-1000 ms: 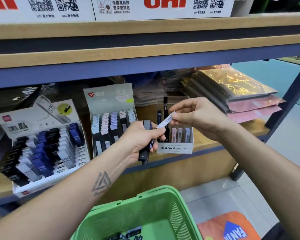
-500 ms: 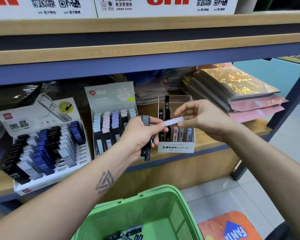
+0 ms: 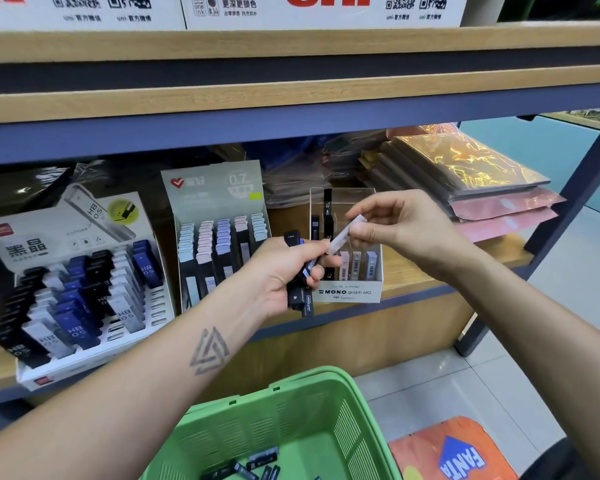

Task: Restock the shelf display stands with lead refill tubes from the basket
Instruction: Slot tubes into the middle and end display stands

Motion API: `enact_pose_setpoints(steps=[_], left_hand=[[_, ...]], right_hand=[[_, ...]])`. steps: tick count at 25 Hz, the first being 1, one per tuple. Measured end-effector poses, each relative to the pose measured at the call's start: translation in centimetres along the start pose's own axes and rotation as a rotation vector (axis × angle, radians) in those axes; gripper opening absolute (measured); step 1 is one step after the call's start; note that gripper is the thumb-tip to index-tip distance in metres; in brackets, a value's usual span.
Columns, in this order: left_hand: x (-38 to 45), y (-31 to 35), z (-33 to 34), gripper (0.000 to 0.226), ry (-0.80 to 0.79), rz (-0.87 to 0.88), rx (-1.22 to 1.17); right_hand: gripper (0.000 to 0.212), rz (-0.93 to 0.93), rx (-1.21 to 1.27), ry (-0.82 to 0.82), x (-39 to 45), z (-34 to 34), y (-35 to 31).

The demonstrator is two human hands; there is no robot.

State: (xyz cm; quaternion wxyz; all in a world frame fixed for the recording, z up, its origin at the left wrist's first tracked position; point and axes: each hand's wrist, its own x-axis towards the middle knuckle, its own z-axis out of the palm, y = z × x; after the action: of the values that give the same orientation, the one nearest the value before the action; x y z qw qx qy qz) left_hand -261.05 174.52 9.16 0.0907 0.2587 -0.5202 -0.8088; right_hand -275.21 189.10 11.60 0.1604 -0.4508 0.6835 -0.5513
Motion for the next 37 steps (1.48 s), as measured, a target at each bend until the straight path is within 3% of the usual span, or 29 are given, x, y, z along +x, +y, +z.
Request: enact_pose_setpoints(steps=[3,7,12,19,28,33,35,37], left_hand=[[0.2,-0.6,-0.1,0.017,-0.018,-0.146,0.027],[0.2,-1.0,-0.5,0.015,-0.067,-0.275,-0.030],[0.1,-1.1,-1.0,0.038,-0.087,-0.278,-0.040],[0.1,-1.1,-1.2,0.021,-0.138,-0.294,-0.043],[-0.1,-1.1,-1.3,0.028,-0.130,-0.271,-0.039],[-0.2,-1.0,-1.2,0.021,-0.121,-0.246,-0.042],[-0.3,-1.1,-1.3,0.024,-0.112,-0.240,-0.041],[-0.5,-1.2,-1.3,0.022,-0.108,-0.246,-0.092]], right_hand=[[0.017,0.040,-0.167,0.104,0.0,-1.0,0.5],[0.017,0.115,-0.485,0.079,0.0,-1.6,2.3],[0.012,0.099,-0.684,0.085,0.1,-0.6,3.5],[0.014,0.089,-0.855,0.093,0.1,1.0,4.2],[0.002,-0.046,-1.048,0.153,-0.1,2.4,4.9],[0.007,-0.024,-0.955,0.194,0.2,2.0,4.7],[0.006,-0.012,-0.788,0.195,0.2,2.3,3.7],[0.006,0.032,-0.500,0.095,-0.1,3.0,2.4]])
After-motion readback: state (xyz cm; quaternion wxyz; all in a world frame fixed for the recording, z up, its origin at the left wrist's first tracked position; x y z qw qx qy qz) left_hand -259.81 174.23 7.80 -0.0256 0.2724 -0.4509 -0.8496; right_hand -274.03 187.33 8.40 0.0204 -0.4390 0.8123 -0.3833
